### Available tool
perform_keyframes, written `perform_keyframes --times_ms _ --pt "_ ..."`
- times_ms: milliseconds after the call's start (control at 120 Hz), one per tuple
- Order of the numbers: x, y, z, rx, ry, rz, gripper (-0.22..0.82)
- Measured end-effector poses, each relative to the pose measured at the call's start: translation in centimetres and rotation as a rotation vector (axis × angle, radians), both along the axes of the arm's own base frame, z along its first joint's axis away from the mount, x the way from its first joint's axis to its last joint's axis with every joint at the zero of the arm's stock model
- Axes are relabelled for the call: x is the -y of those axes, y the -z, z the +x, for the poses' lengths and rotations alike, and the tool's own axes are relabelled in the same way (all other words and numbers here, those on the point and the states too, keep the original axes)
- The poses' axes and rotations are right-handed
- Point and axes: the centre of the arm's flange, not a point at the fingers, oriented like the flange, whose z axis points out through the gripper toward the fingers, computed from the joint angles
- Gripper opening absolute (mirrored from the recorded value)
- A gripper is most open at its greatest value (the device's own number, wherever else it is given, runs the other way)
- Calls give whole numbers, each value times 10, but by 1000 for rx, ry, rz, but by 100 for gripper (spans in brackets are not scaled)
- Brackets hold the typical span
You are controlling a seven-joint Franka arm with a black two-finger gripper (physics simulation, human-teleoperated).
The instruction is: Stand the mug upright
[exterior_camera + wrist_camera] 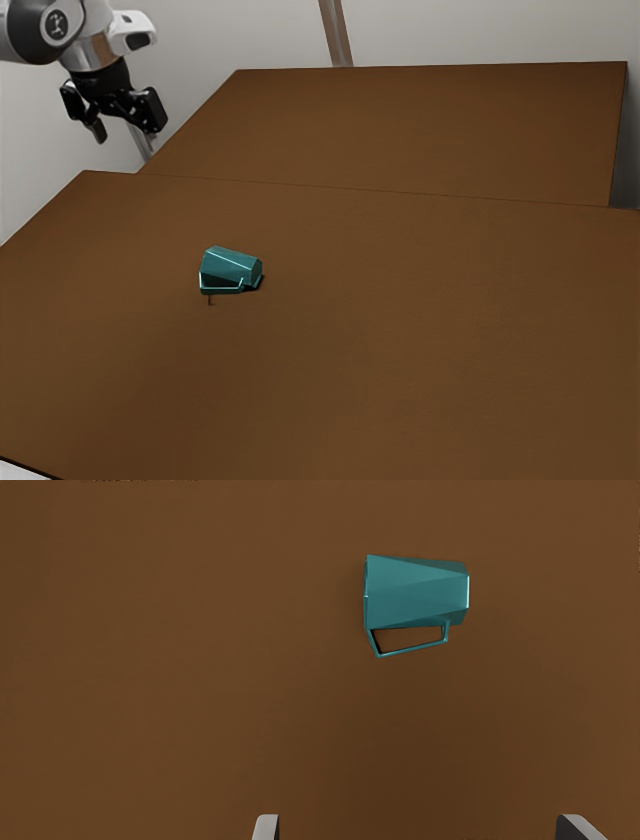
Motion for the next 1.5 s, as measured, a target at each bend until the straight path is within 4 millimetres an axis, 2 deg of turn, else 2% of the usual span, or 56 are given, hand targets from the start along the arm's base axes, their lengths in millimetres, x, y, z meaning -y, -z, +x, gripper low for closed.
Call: perform_keyframes --times_ms 200,383,450,533,708,800,875,1017,1442,1500 --pt "-1 10 6 -8 22 -1 60" --pt "-14 40 26 -36 15 -23 60" --pt "-20 60 31 -65 -1 -79 60" --pt "-38 86 36 -101 -46 -155 60" --pt "-79 156 37 -198 -168 -326 60" --pt "-99 184 41 -227 -225 -400 60" --pt "-107 205 45 -248 -257 -455 60" --pt "-105 234 56 -269 -278 -526 60" --pt "-130 303 96 -251 -350 -655 60" --pt "-142 313 100 -242 -368 -659 60"
